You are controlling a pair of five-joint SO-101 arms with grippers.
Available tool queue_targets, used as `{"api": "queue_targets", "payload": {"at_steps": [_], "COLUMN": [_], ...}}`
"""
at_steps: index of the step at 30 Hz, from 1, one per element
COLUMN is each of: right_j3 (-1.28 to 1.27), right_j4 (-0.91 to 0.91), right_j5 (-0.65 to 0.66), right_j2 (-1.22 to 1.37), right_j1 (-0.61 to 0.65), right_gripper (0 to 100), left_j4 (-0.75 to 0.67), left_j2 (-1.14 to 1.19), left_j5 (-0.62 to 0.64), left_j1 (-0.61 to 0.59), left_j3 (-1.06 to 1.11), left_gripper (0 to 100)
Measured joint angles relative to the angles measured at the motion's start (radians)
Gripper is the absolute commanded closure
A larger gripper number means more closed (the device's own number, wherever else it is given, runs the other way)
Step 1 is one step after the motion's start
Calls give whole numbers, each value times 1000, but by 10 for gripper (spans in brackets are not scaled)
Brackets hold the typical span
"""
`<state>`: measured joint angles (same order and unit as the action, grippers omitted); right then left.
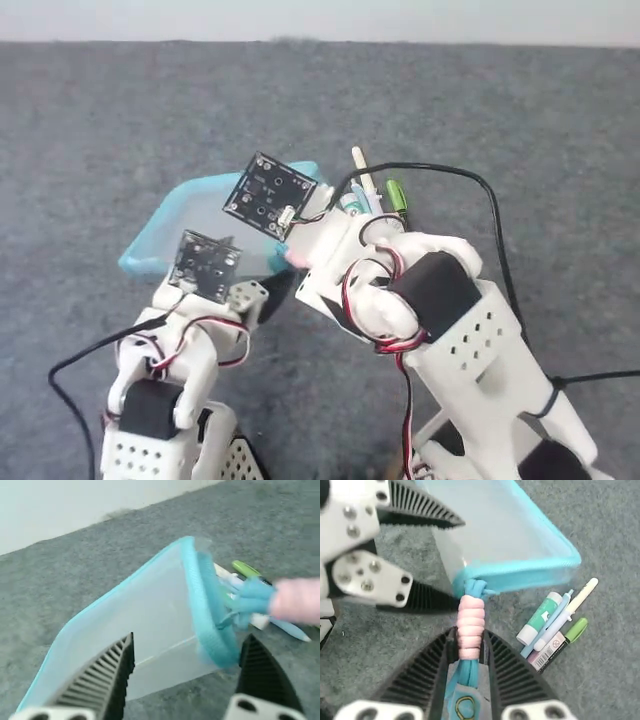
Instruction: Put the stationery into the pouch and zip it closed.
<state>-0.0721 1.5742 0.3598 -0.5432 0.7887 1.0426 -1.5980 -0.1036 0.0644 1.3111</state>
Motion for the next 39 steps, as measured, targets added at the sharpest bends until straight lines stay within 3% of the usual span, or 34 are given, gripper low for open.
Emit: {"api": "queue_targets", "payload": {"at_steps": [6, 13, 26, 32, 39], "right_j3": [-55, -164, -170, -172, -196], "right_j4": [5, -52, -80, -72, -51], "right_j5": [5, 26, 34, 34, 37], "right_j2": [0, 0, -126, -152, -170], "right_j1": [0, -6, -121, -157, -166], "right_gripper": [992, 992, 992, 992, 991], "left_j4": [-12, -12, -12, -20, -48], "left_j2": [-5, -5, -12, -5, -5], "left_j5": [0, -44, -78, -83, -83], "left_j1": [-44, -44, -40, -98, -141], "left_j3": [0, 2, 2, 2, 2], "left_gripper": [686, 812, 828, 991, 989]}}
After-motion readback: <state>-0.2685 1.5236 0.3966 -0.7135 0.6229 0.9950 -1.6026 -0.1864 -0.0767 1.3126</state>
